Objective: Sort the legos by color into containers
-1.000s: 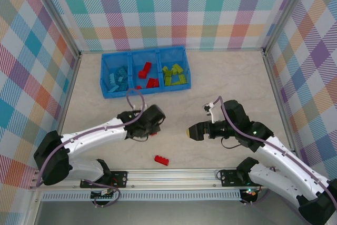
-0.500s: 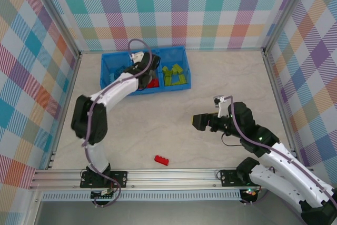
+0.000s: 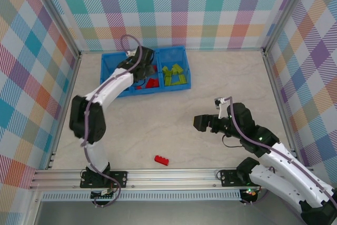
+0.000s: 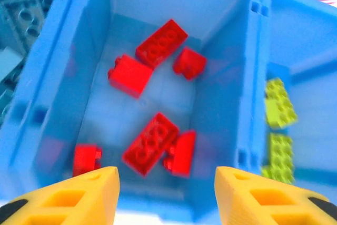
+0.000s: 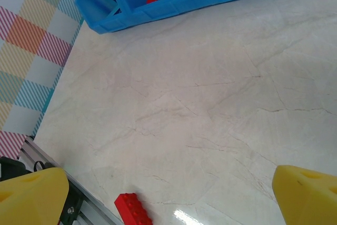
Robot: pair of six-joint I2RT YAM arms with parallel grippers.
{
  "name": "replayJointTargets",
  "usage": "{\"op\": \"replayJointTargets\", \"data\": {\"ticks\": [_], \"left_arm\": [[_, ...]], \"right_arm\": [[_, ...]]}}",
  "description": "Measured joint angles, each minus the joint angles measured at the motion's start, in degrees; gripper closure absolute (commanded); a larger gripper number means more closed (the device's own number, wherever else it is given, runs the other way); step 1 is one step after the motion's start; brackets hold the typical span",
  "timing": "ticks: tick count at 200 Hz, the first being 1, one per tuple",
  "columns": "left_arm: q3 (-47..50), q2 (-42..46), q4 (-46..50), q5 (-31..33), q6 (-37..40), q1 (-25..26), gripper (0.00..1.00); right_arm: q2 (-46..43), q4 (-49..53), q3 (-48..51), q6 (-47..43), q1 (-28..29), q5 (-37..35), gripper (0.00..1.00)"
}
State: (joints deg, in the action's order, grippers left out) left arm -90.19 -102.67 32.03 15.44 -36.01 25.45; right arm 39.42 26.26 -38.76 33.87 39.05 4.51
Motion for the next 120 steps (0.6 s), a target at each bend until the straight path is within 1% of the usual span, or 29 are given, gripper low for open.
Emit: {"op": "replayJointTargets", "data": {"ticks": [14, 27, 50, 63, 73, 93, 99, 110, 120], "left_arm": [[3.61, 6.93, 1.64, -1.42, 0.11, 1.95, 0.48], [6.45, 13.33, 3.41, -1.84, 1.07, 5.84, 0.47], [12.20, 23.52, 7.39, -1.40, 2.75, 16.59, 0.43], [16.09, 27.74, 10.38, -1.16, 2.21, 23.28, 0.35], [19.21, 29.90, 12.63, -0.98, 0.94, 27.39, 0.28], [25.49, 31.82, 16.48, -0.85, -2.29, 35.63, 0.09], [27.61, 31.93, 17.03, -0.85, -3.21, 38.14, 0.01], [31.52, 31.82, 17.42, -1.57, -4.52, 42.84, 0.00], [34.36, 31.41, 17.42, -1.99, -5.97, 46.03, 0.00]], "right_arm": [[0.17, -0.66, 0.20, -0.02, 0.00, 0.02, 0.00], [0.11, -1.01, 0.35, -0.20, 0.00, 0.04, 0.00], [-0.39, -1.18, 0.98, -0.61, 0.00, 0.20, 0.00], [-1.27, -1.11, 1.55, -0.92, -0.02, 0.15, 0.00], [-2.05, -0.83, 1.90, -1.22, -0.02, 0.09, 0.00], [-3.41, 0.02, 2.14, -1.51, -0.02, 0.04, 0.00], [-3.63, 0.26, 2.14, -1.57, -0.02, 0.13, 0.00], [-3.67, 0.74, 2.14, -1.70, -0.02, 0.37, 0.00], [-3.58, 1.27, 2.14, -1.70, -0.02, 0.50, 0.00]]}}
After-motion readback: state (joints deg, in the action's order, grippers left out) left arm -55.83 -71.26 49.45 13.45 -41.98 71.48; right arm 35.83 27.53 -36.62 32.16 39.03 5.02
